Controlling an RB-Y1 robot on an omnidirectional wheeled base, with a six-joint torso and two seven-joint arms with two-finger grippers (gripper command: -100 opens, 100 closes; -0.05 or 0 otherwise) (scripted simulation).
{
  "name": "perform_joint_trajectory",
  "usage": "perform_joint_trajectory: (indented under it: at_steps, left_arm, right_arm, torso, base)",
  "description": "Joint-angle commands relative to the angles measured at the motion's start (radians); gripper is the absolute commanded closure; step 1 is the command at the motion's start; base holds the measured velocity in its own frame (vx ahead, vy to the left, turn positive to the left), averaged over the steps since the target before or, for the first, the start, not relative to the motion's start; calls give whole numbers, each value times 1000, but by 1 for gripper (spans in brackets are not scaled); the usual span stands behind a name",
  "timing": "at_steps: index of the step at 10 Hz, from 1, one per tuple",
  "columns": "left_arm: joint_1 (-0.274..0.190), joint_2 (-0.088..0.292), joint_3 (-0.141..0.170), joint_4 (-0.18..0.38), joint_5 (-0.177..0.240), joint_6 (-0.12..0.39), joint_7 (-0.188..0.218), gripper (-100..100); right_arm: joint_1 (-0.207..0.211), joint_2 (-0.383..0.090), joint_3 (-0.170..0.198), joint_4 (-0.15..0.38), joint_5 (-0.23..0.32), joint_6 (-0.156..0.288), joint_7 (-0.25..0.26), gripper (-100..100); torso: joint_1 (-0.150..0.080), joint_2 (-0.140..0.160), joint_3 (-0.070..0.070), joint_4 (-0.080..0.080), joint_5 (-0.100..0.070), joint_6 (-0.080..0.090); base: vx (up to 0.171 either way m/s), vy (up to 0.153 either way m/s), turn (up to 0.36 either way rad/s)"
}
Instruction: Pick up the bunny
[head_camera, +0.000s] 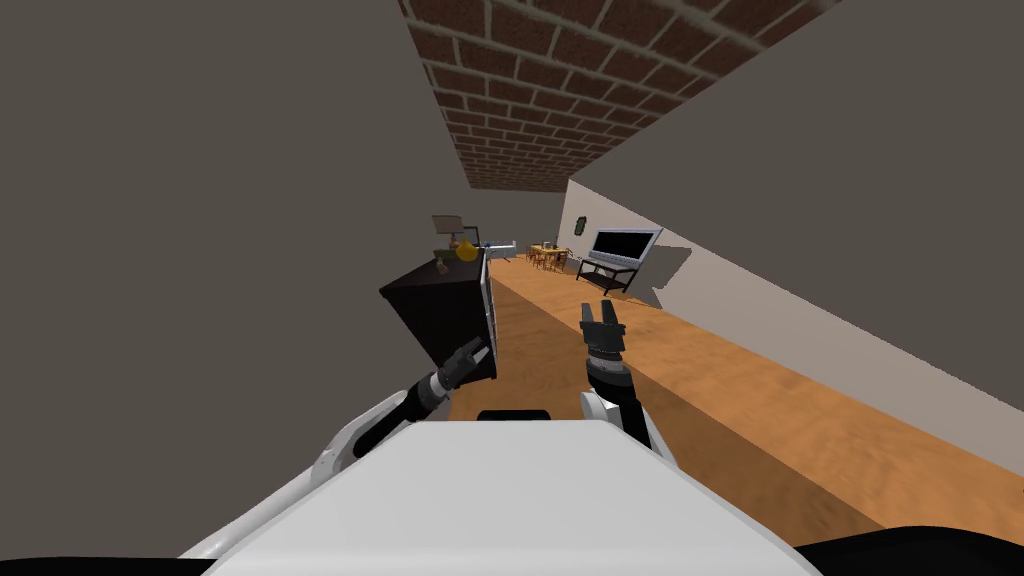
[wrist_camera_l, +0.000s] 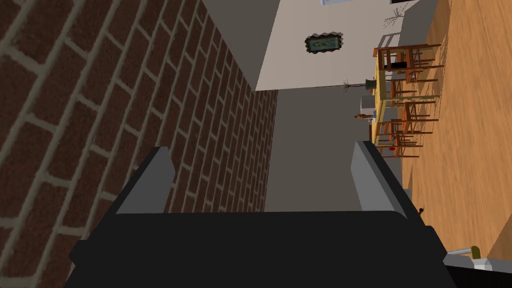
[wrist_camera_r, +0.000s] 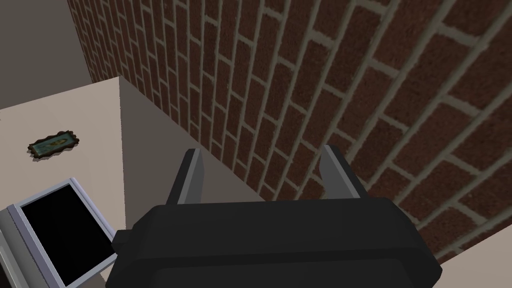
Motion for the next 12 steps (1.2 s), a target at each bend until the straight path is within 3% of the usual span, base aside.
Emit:
perform_joint_trajectory:
  at_steps: [1,3,4,6,7,9,10,12]
  left_arm:
    - [-17,50,-43,30,10,-8,37,-100]
    - [-17,100,-43,30,10,-8,37,-100]
    - [-32,133,-83,61,19,-17,73,-100]
    - [-32,183,-83,61,19,-17,73,-100]
    - [-47,217,-123,93,28,-26,108,-100]
    - [-47,266,-123,93,28,-26,108,-100]
    - [-63,303,-160,126,37,-34,144,-100]
    - [-63,350,-160,126,37,-34,144,-100]
  right_arm:
    - [0,0,0,0,0,0,0,0]
    - [0,0,0,0,0,0,0,0]
    - [0,0,0,0,0,0,0,0]
    - [0,0,0,0,0,0,0,0]
    - [0,0,0,0,0,0,0,0]
    - [0,0,0,0,0,0,0,0]
    - [0,0,0,0,0,0,0,0]
    - [0,0,0,0,0,0,0,0]
  torso:
    - [0,0,0,0,0,0]
    - [0,1,1,0,0,0]
    - [0,-1,0,0,0,0]
    - [0,1,0,0,0,0]
    - [0,0,0,0,0,0]
    - [-1,0,0,0,0,0]
    - [-1,-1,-1,0,0,0]
    - [-2,0,0,0,0,0]
  base:
    - [-62,-9,21]
    - [-43,-7,5]
    - [-49,-7,14]
    - [-45,-11,5]
    - [-55,-17,14]
    - [-36,-19,5]
    - [-40,-19,11]
    - [-29,-24,4]
